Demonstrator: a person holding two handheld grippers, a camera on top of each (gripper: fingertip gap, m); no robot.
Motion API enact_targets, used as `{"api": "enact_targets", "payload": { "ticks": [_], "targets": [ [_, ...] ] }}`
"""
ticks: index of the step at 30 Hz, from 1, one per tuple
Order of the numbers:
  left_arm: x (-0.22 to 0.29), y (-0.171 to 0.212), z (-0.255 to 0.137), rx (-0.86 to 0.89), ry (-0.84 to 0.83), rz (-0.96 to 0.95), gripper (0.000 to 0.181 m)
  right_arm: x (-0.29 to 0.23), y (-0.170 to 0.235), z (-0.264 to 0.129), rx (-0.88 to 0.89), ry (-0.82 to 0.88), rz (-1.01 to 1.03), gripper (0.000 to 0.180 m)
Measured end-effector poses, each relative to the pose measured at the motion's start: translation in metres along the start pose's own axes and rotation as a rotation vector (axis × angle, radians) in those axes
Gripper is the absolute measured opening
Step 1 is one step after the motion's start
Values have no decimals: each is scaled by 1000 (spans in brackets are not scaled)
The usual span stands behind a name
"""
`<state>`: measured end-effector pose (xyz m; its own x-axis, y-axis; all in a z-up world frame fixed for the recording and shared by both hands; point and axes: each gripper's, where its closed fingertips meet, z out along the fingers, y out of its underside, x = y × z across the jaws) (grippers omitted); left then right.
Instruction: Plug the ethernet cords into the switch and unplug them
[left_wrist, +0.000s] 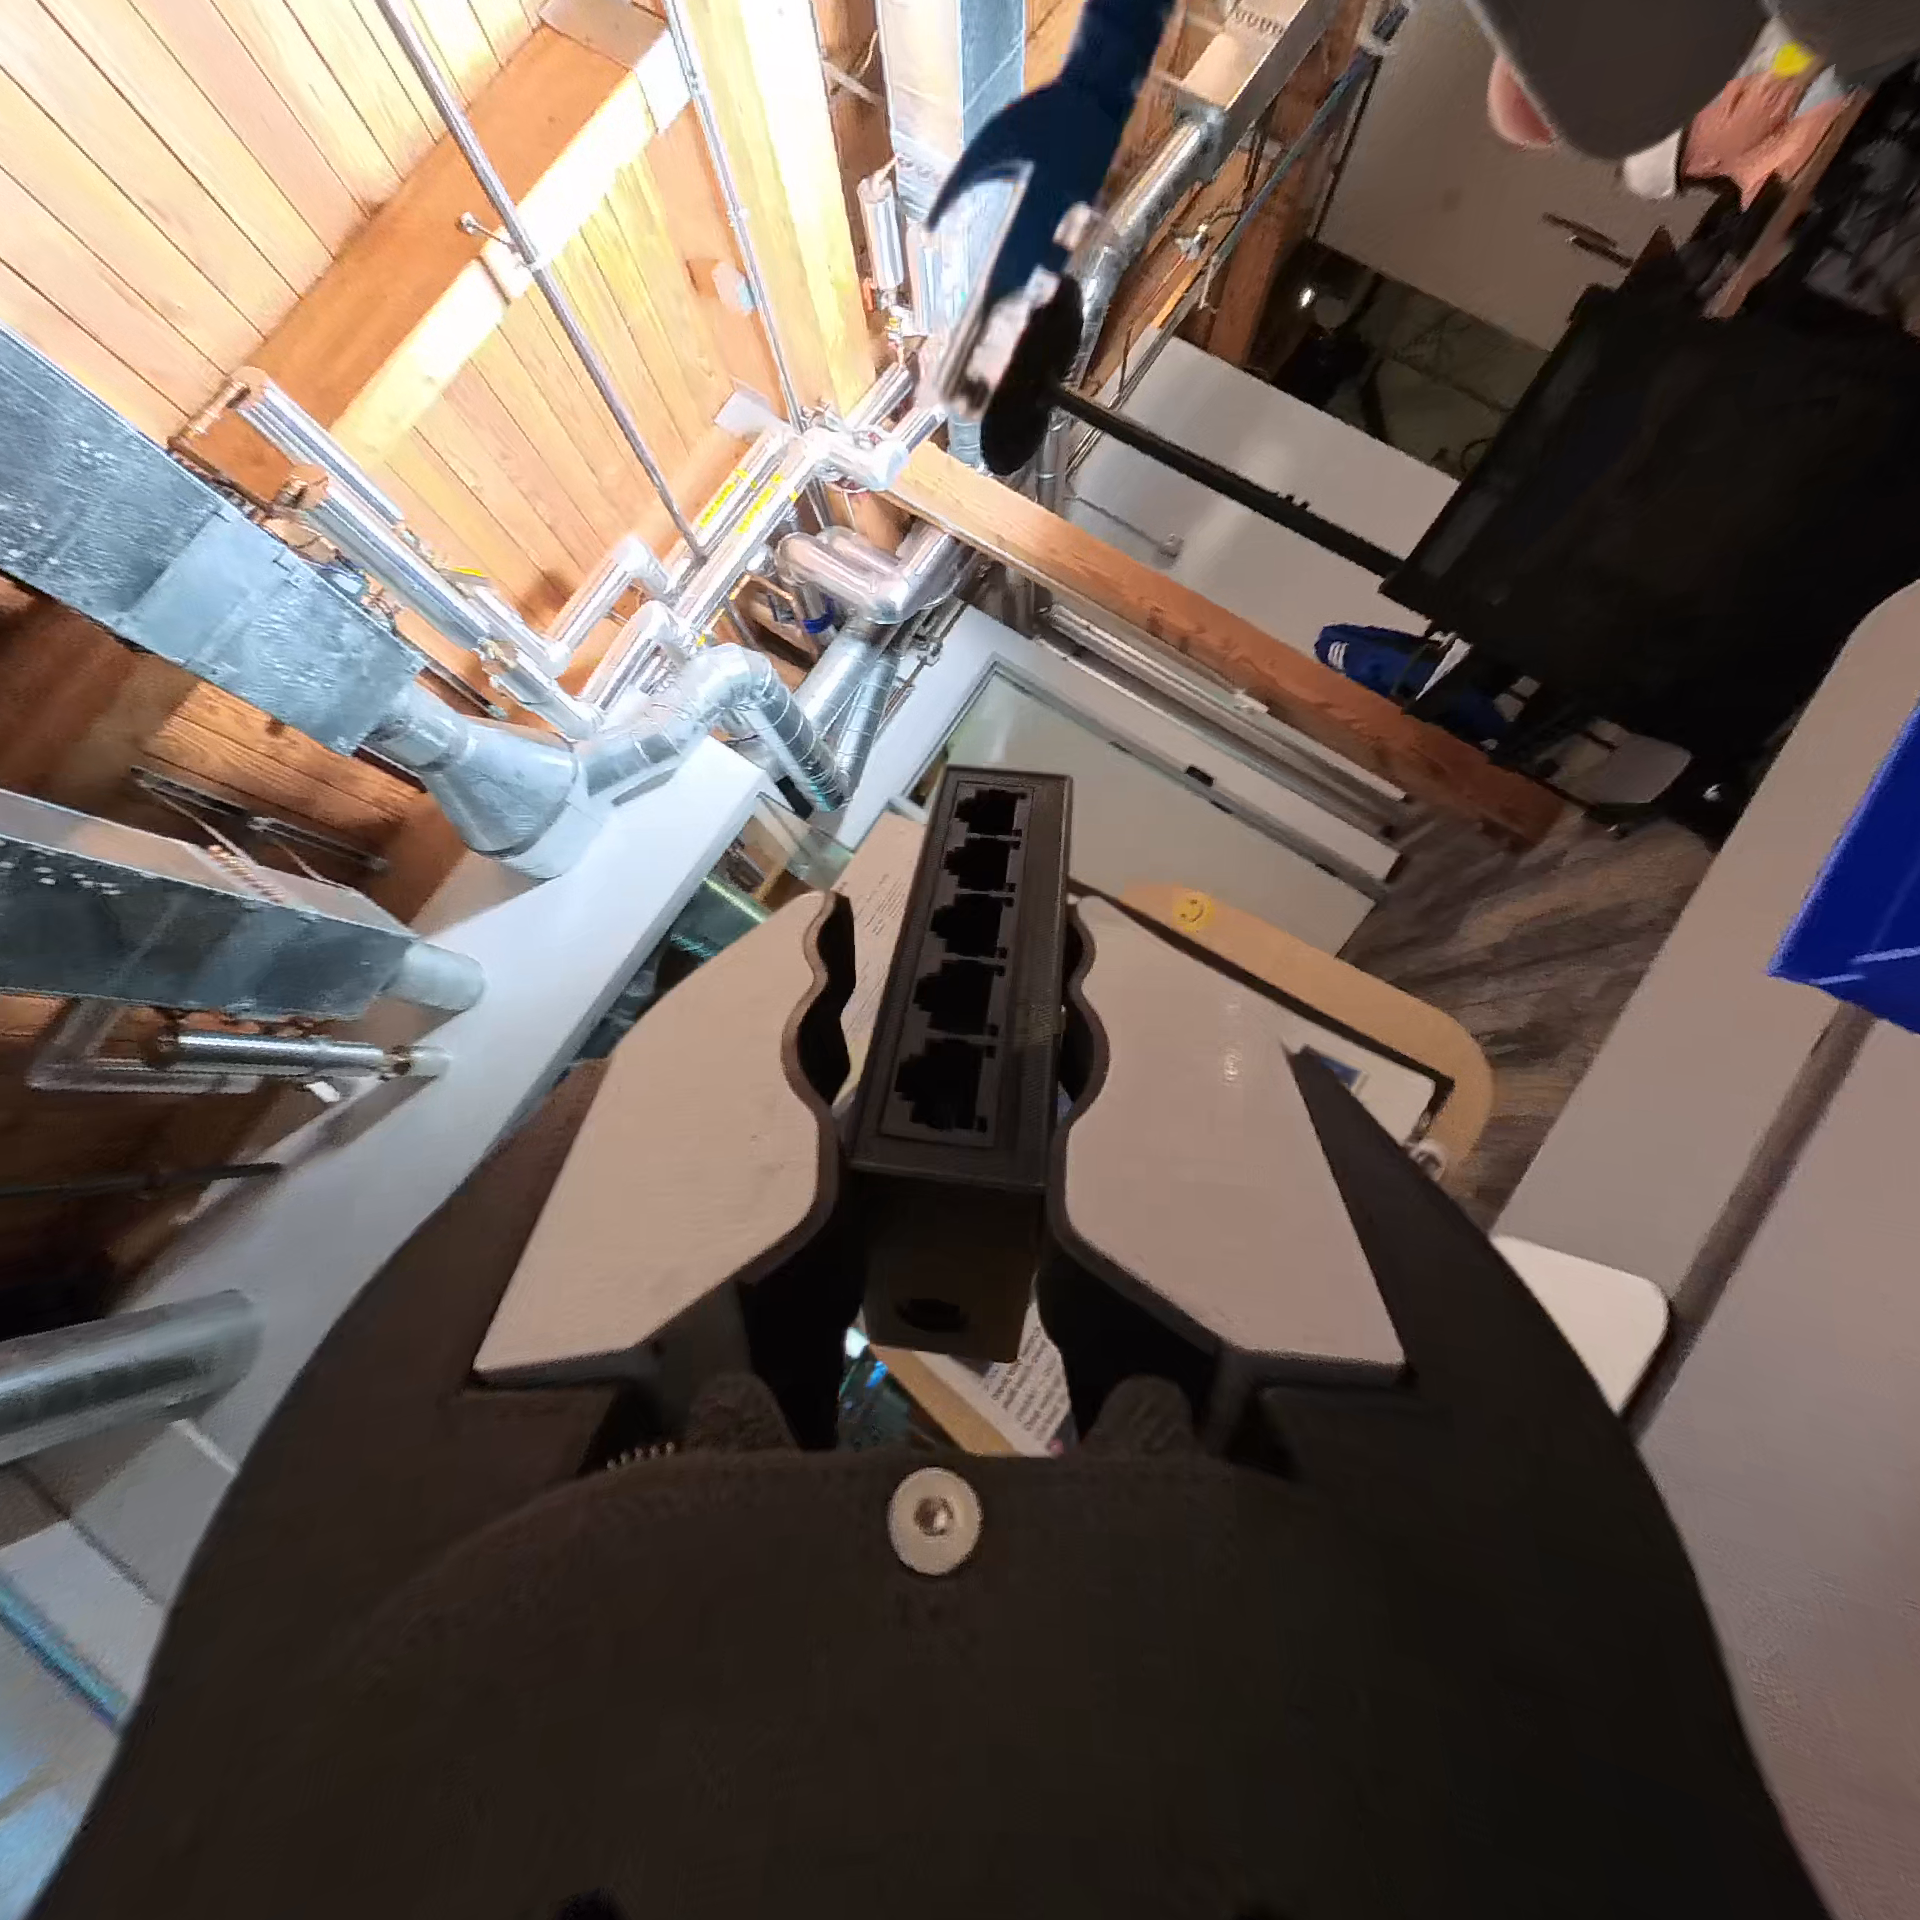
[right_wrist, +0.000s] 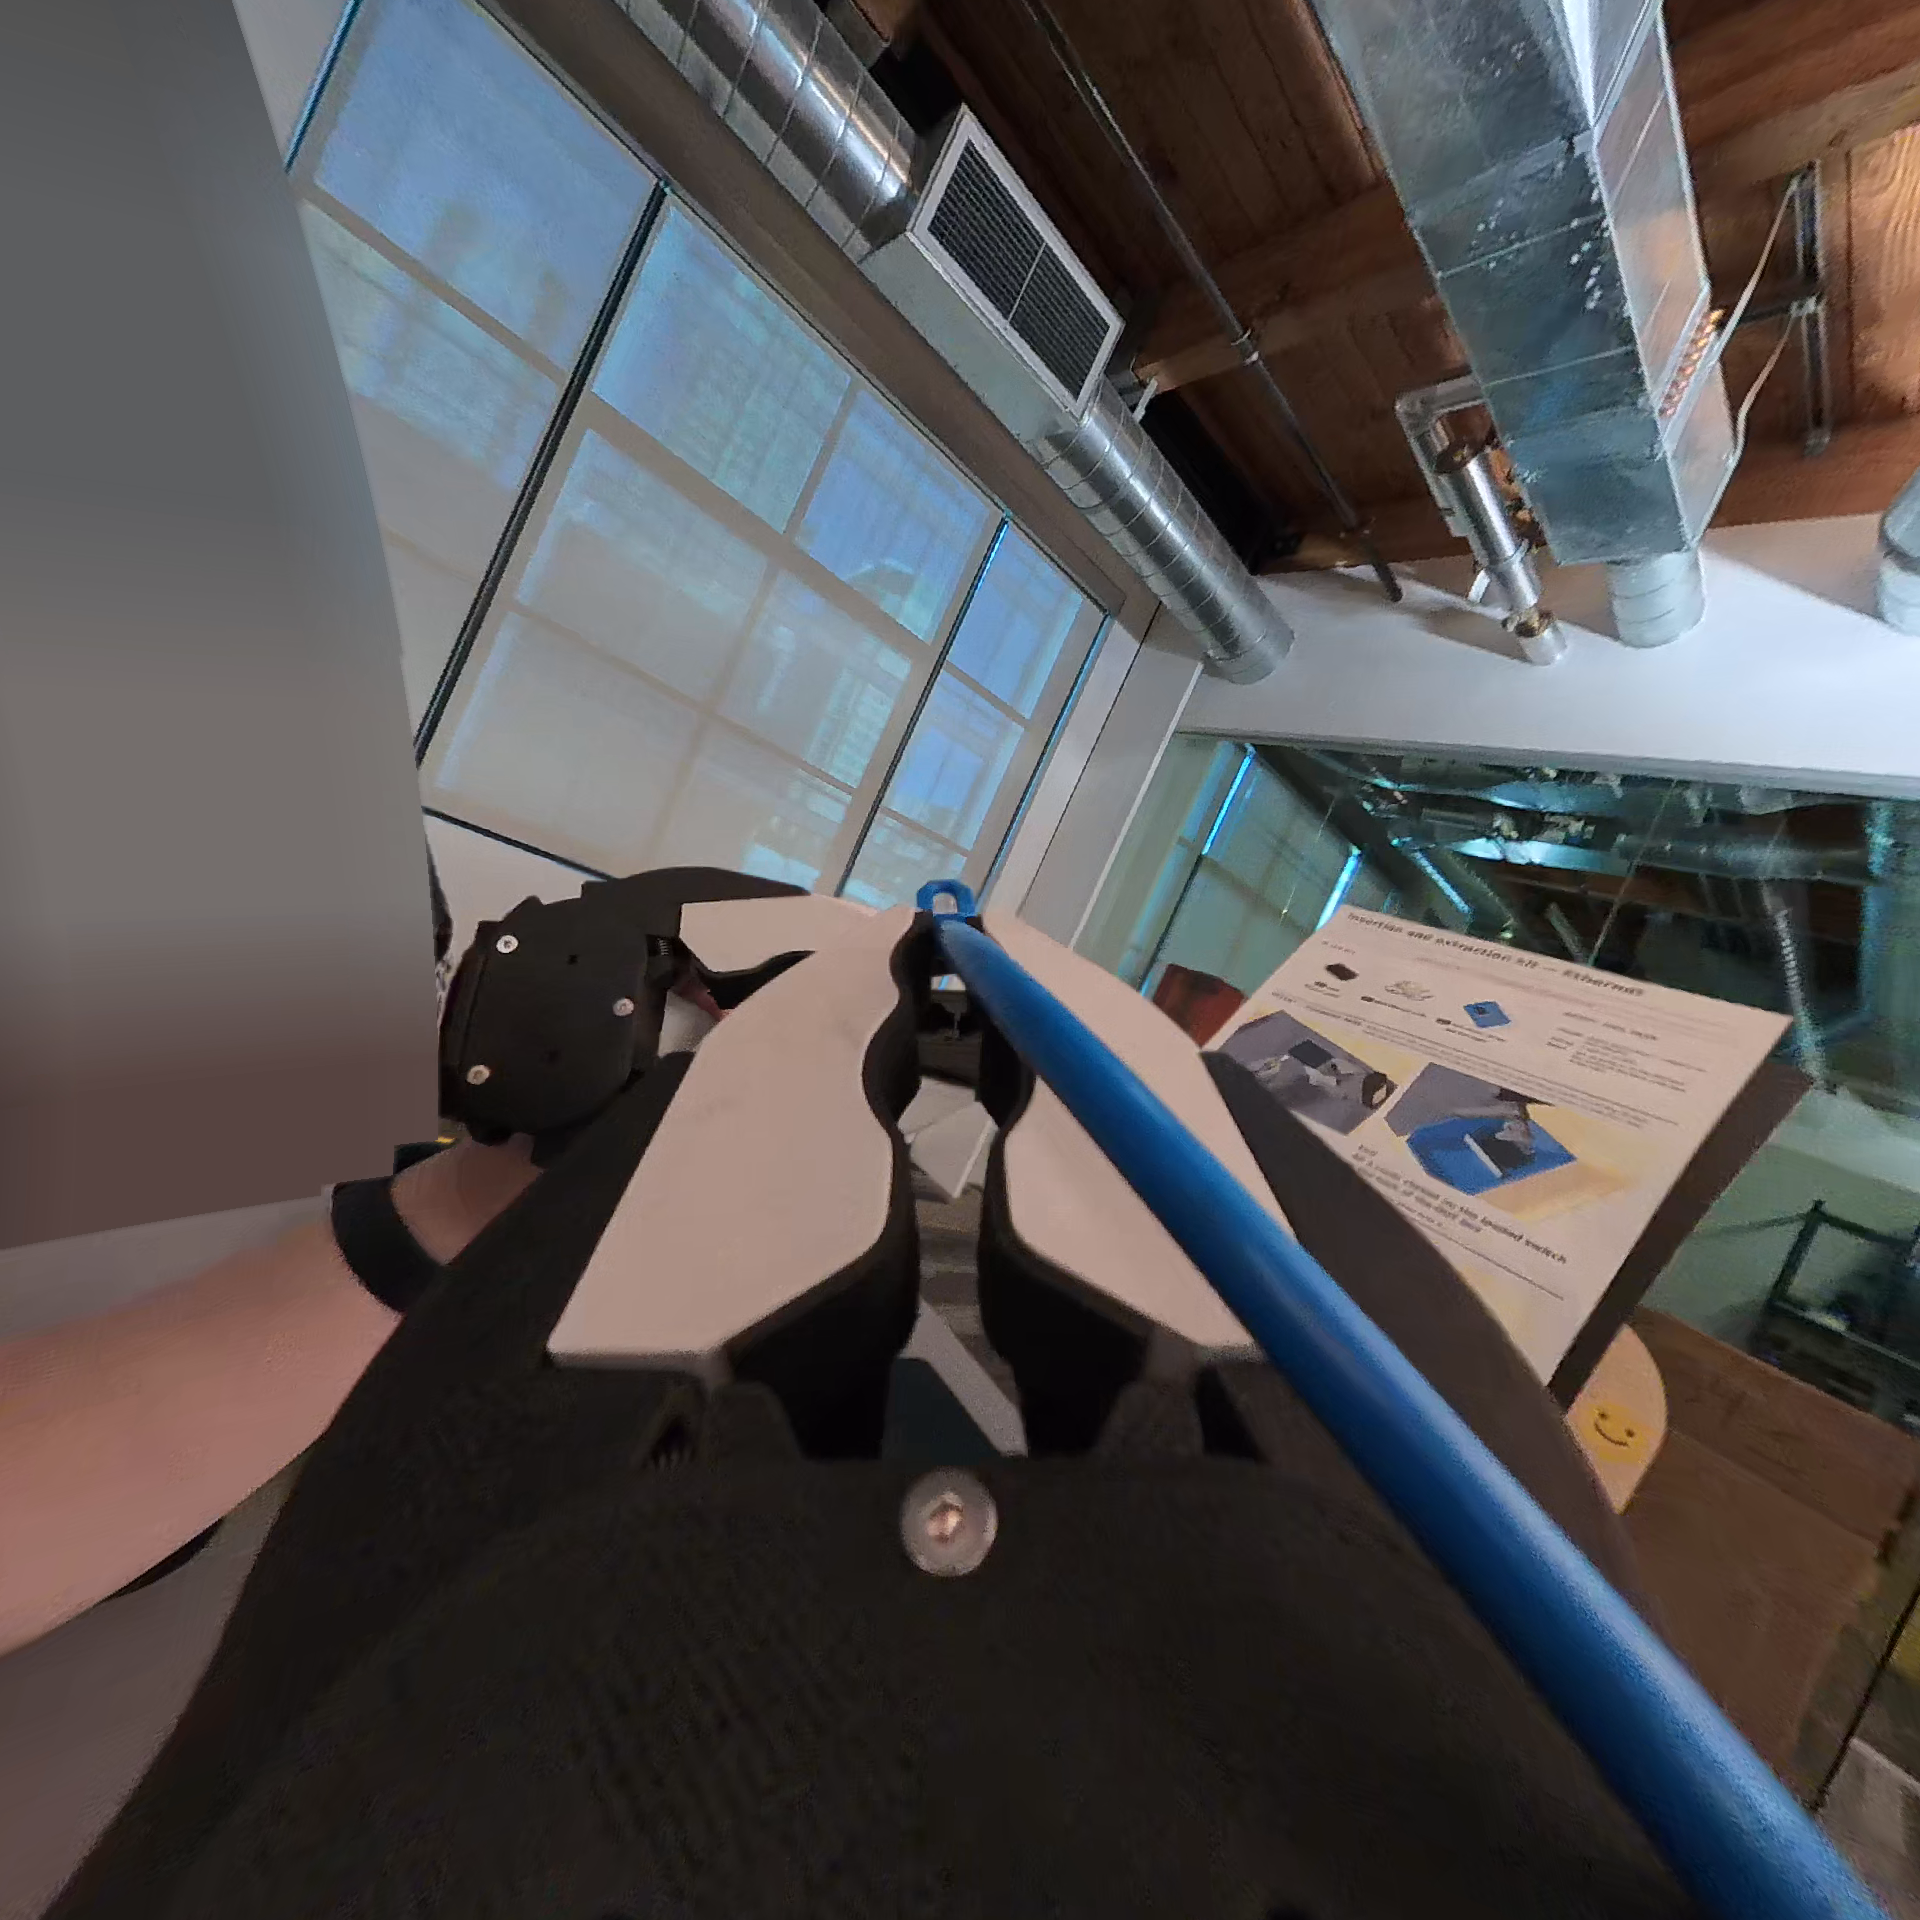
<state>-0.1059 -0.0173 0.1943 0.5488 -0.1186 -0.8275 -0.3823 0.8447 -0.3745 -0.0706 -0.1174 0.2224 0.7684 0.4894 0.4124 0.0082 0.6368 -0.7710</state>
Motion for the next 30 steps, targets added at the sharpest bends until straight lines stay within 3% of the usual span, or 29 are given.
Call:
{"api": "enact_targets", "payload": {
  "ticks": [9,30],
  "targets": [
    [-7,-4,-6,-21,-36,81,37,-12,31,15,-73,122,-194,6],
    [3,-26,-8,-22,-69,243,36,-3,32,15,-145,137,-77,6]
  ]
}}
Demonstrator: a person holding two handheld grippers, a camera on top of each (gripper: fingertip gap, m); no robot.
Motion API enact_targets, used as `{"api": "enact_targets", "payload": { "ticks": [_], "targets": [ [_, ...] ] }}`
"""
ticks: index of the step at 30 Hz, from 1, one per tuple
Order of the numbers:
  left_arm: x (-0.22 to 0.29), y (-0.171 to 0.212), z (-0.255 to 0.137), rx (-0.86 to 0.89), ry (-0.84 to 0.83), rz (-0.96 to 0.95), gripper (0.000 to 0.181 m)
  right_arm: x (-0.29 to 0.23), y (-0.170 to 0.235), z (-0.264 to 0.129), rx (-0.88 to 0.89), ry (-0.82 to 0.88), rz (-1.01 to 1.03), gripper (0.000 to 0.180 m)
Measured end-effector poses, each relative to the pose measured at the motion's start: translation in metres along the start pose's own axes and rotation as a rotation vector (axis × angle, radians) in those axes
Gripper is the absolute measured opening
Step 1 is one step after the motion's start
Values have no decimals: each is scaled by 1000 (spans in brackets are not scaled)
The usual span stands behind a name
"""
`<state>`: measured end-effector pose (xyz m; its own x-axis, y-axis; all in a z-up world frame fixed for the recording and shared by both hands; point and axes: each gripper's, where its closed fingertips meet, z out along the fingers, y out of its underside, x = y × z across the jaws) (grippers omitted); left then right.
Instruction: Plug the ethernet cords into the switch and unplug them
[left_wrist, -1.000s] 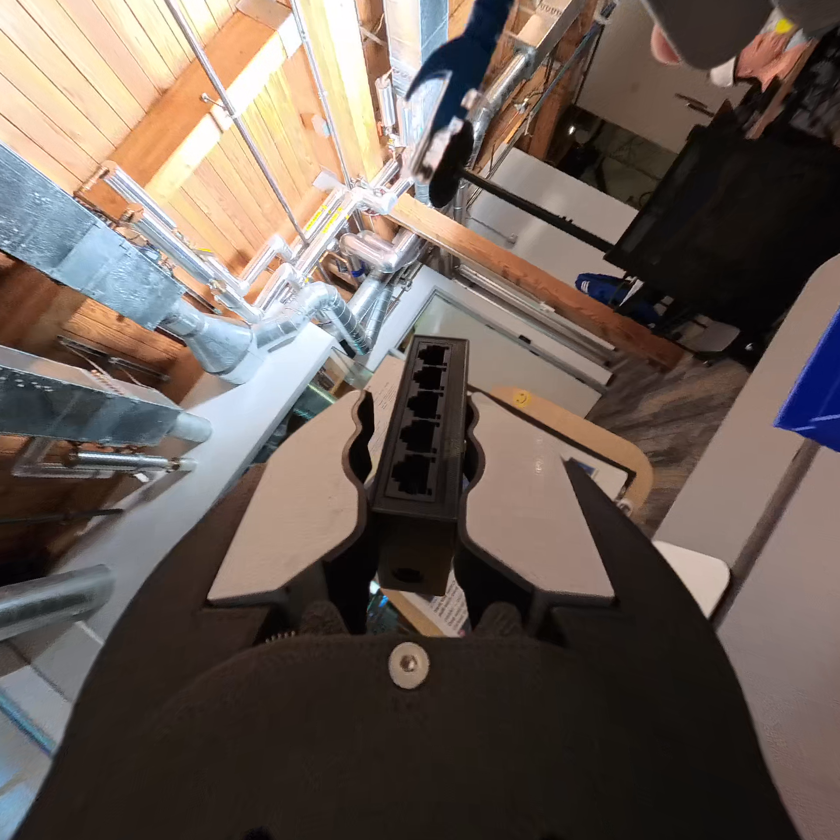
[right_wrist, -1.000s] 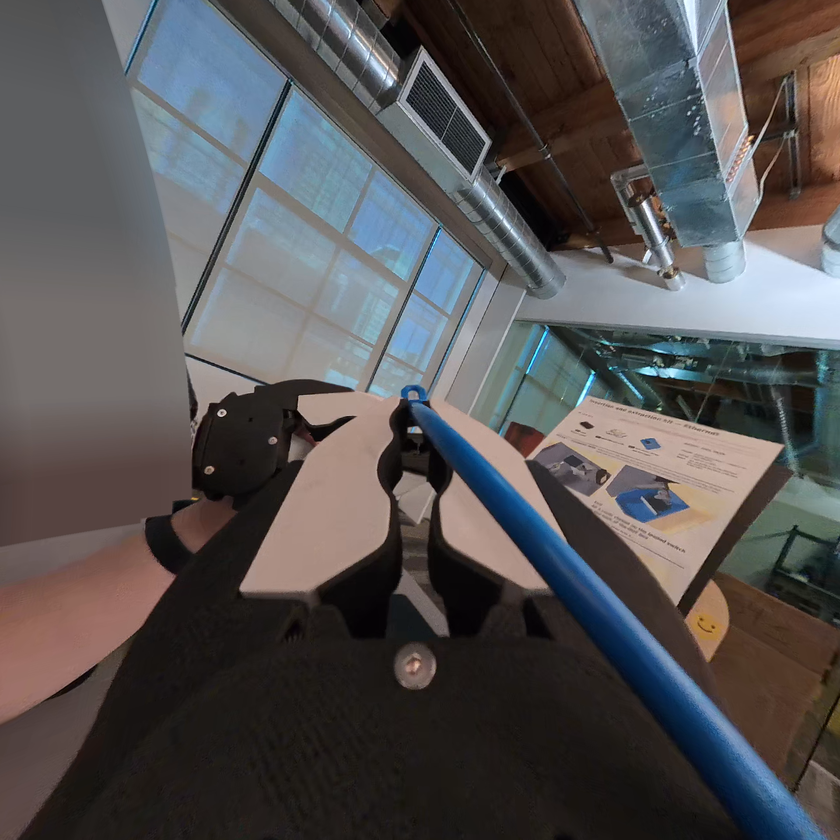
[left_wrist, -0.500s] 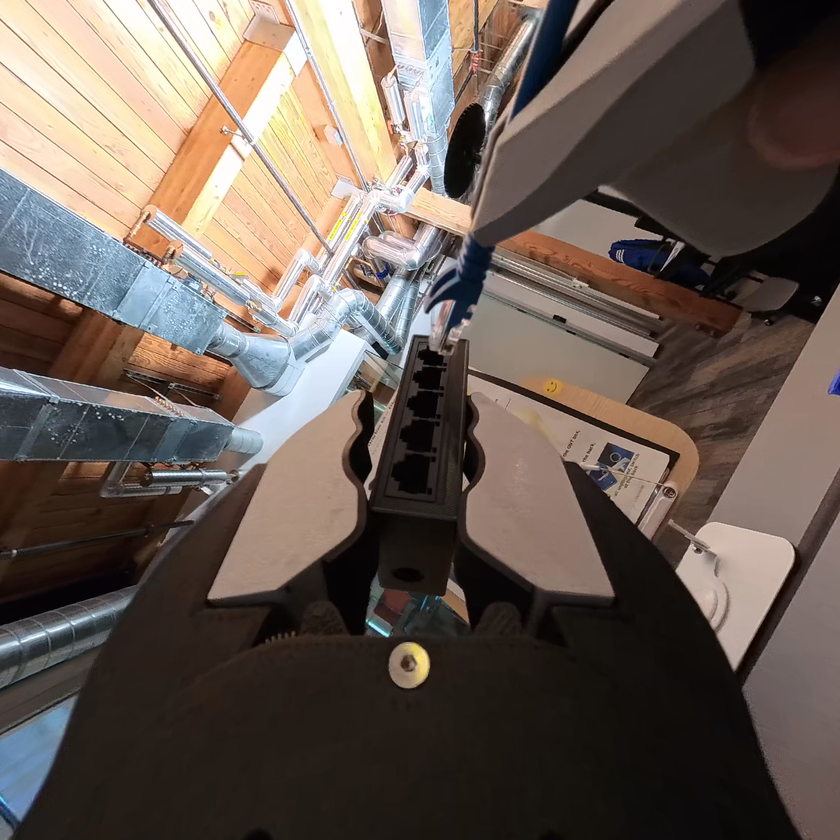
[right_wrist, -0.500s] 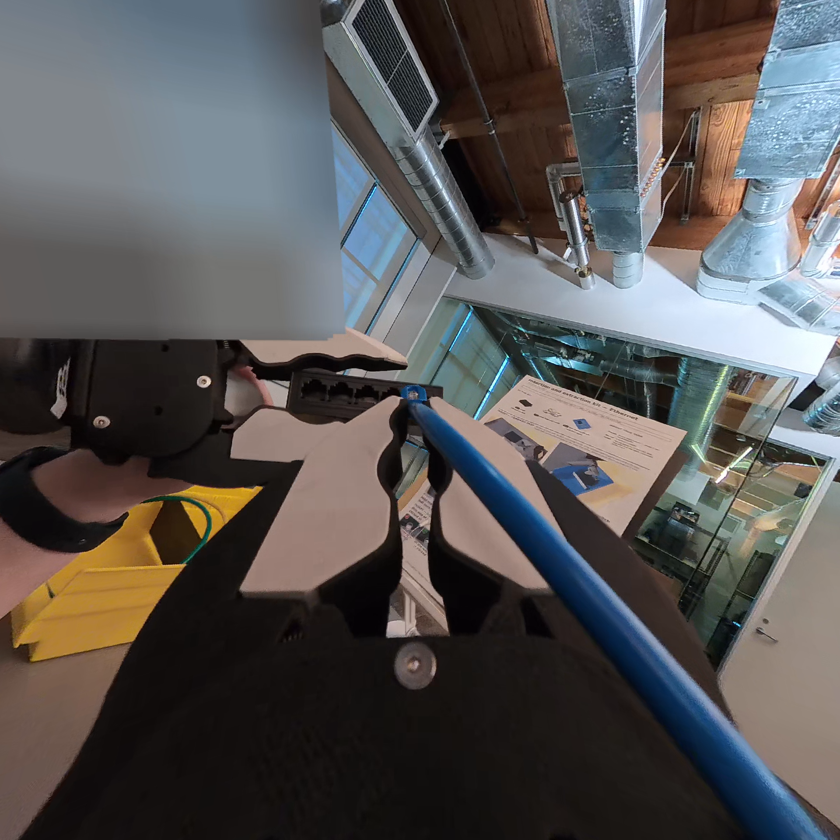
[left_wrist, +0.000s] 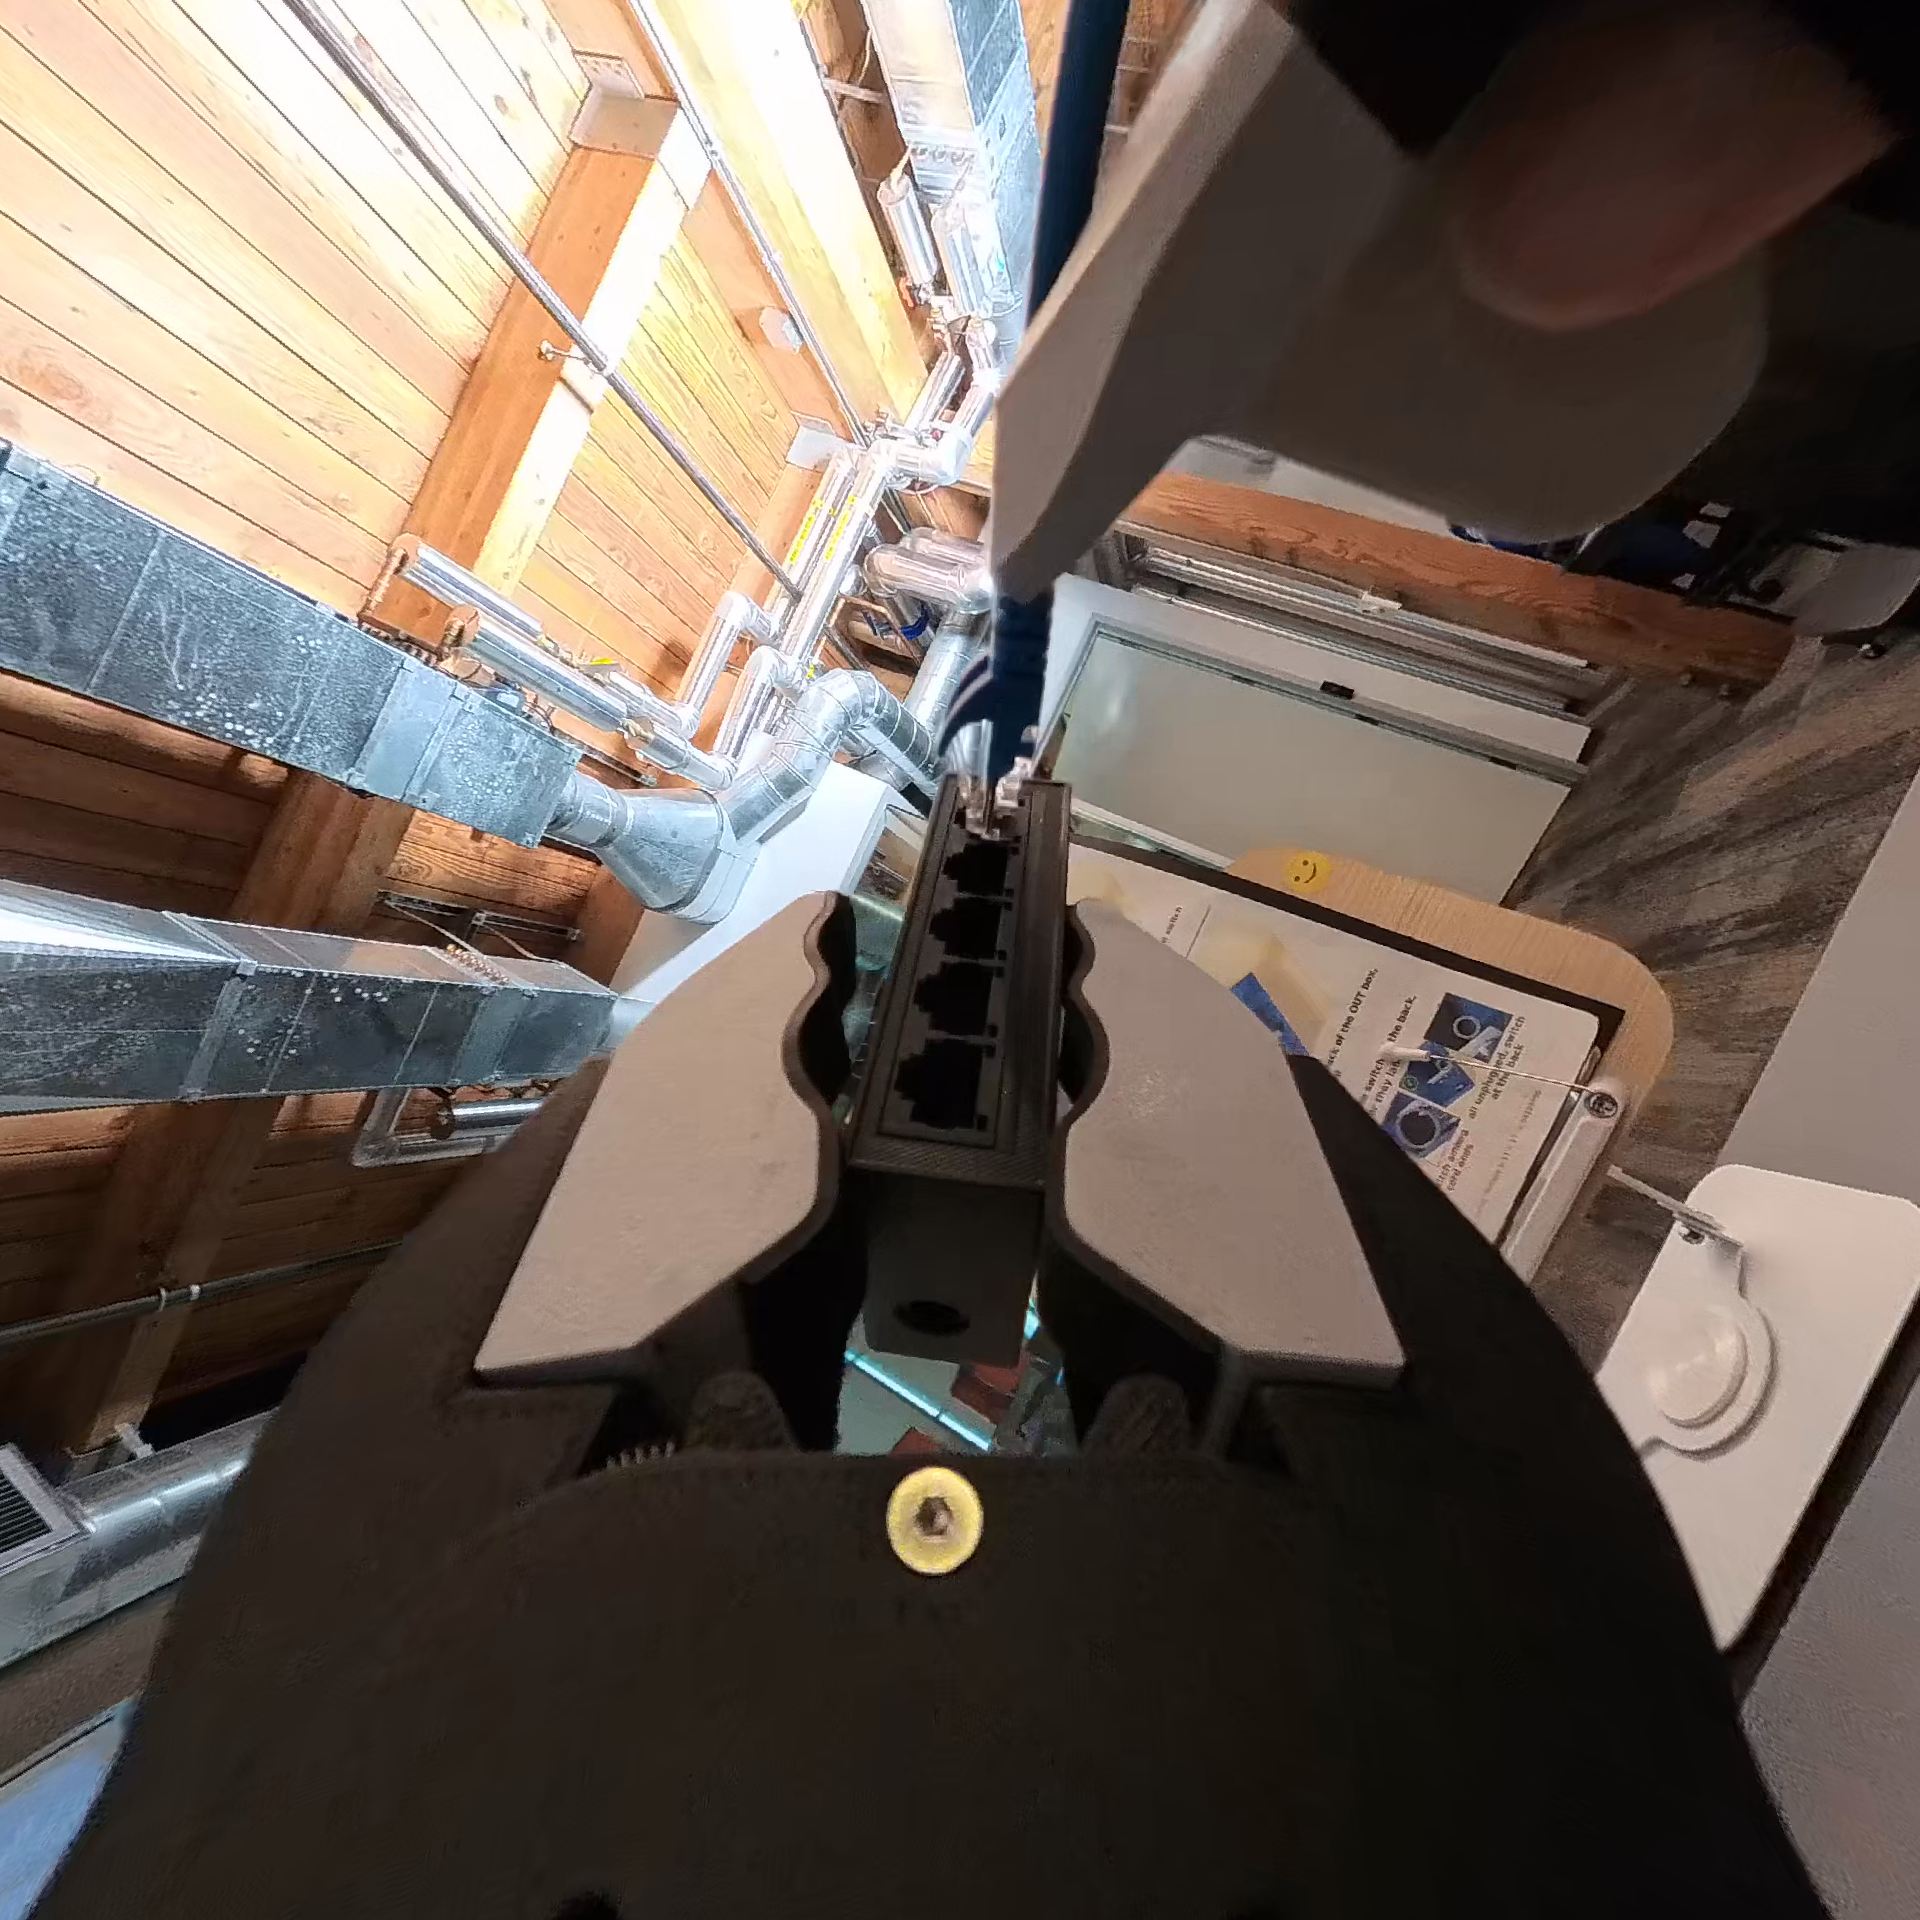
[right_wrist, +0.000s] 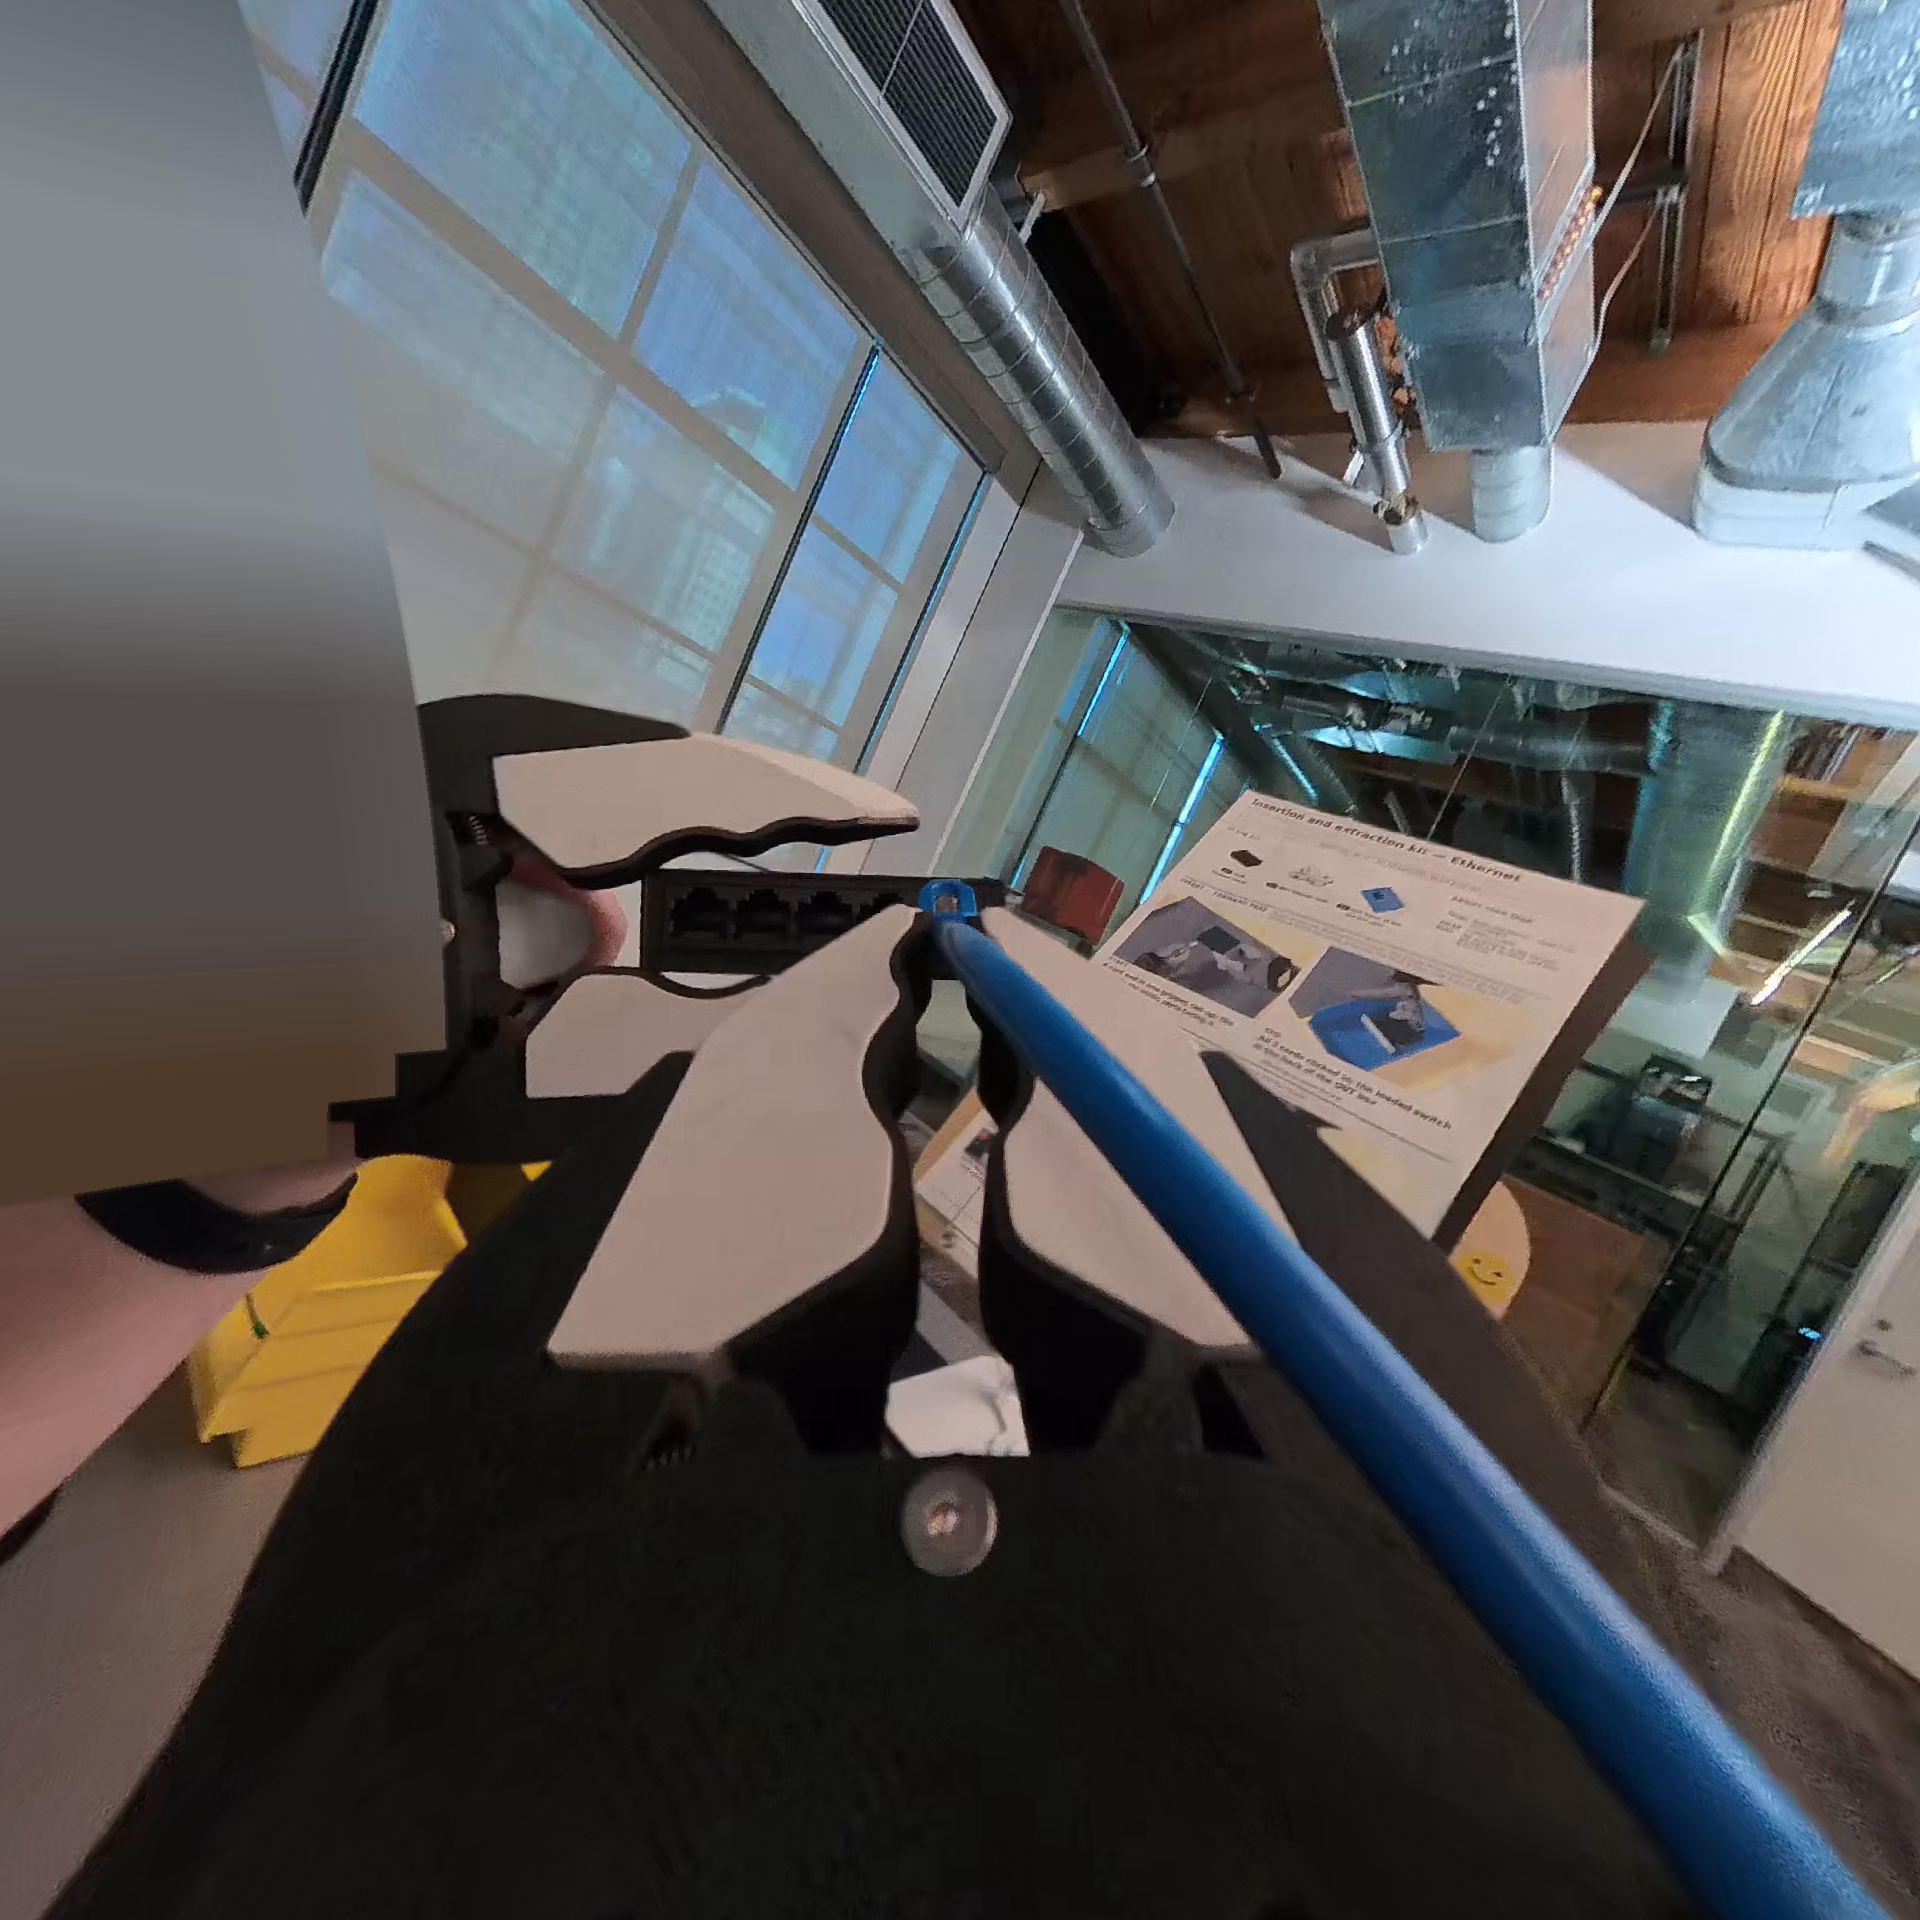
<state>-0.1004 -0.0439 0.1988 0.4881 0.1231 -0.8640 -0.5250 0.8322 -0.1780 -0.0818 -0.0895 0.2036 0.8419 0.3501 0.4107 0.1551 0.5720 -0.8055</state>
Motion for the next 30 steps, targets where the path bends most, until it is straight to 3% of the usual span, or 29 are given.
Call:
{"api": "enact_targets", "payload": {
  "ticks": [9,19,26,30],
  "targets": [
    [0,-20,-7,70,8,7,36,0,-3,-1,15,-20,65,6],
    [-15,-43,-18,181,-111,-54,36,-11,-30,-14,165,64,-174,6],
    [-16,-52,-22,200,-126,-33,33,-14,-40,-21,208,67,-200,6],
    [-20,-65,-27,258,-123,-127,39,-17,-45,-24,234,80,-261,6]
  ]
}}
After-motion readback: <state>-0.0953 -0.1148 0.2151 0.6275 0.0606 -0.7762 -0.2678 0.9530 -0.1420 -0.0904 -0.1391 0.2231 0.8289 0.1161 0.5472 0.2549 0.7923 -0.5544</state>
